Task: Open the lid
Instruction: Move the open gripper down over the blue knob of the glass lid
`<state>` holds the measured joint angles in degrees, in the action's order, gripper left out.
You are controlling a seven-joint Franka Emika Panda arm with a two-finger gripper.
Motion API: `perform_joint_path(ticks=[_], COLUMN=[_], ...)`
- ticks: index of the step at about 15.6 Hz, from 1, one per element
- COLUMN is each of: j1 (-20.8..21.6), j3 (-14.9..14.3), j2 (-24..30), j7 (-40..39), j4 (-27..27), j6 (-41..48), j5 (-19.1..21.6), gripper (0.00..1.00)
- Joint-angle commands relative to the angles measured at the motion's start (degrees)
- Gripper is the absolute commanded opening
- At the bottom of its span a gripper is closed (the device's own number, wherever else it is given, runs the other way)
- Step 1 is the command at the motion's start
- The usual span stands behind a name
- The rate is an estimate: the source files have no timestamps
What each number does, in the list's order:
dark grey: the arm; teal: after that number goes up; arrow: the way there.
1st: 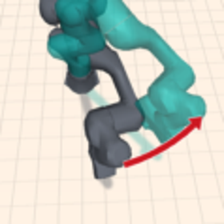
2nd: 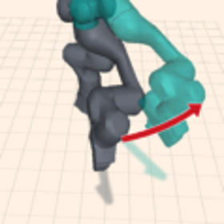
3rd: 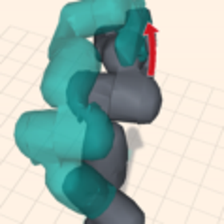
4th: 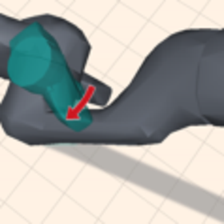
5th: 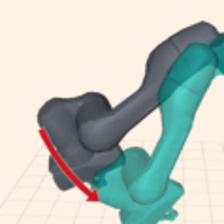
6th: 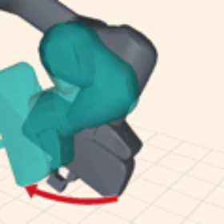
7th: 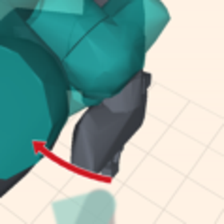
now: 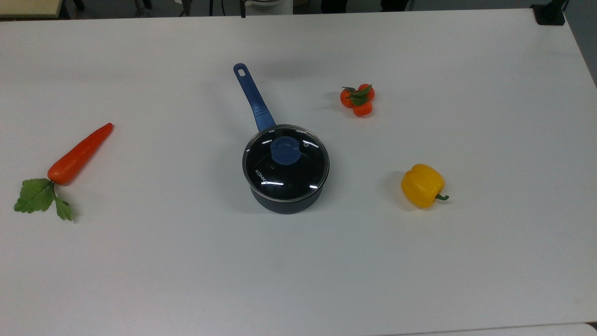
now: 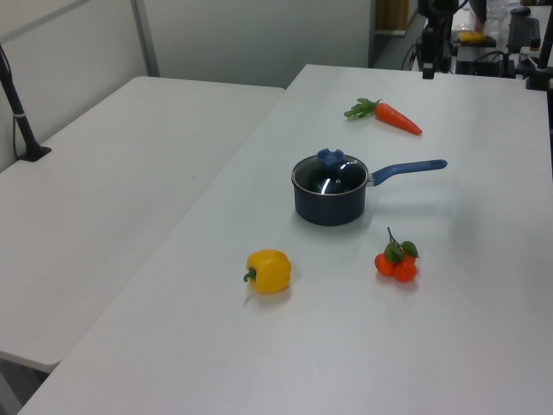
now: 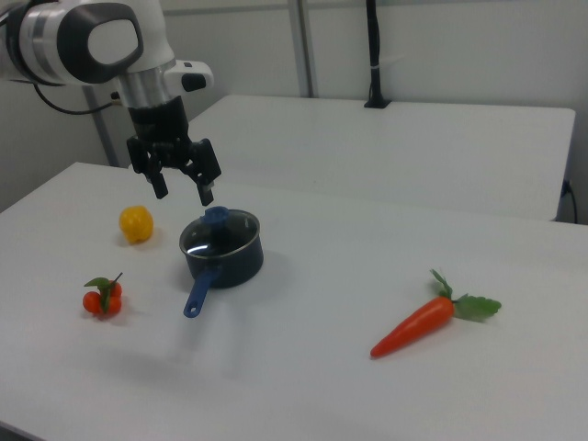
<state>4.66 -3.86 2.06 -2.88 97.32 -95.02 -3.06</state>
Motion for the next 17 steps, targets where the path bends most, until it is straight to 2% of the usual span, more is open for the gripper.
perform_joint_path(ticks=[1,7,9,12,14,17], j1=[-0.08,0.09,0.53,0.62,0.79,3.24], j3=[-0.54,-0.45,-0.27,0.08,0.34,0.78], j2=[0.22,-1.18,-3.90,-5.31,-7.50,-13.90], j7=[-1.08,-1.34,-0.73,-1.51,-3.44,-3.98], j4=[-0.11,-1.24,-3.62,-3.89,-4.15,-8.62], j6=[0.72,-0.51,-4.10,-9.81,-14.29,-17.48], j5=[-0.10,0.33,1.64,3.41,4.02,4.47], gripper=[1.00,1.00,1.00,1.00,1.00,1.00])
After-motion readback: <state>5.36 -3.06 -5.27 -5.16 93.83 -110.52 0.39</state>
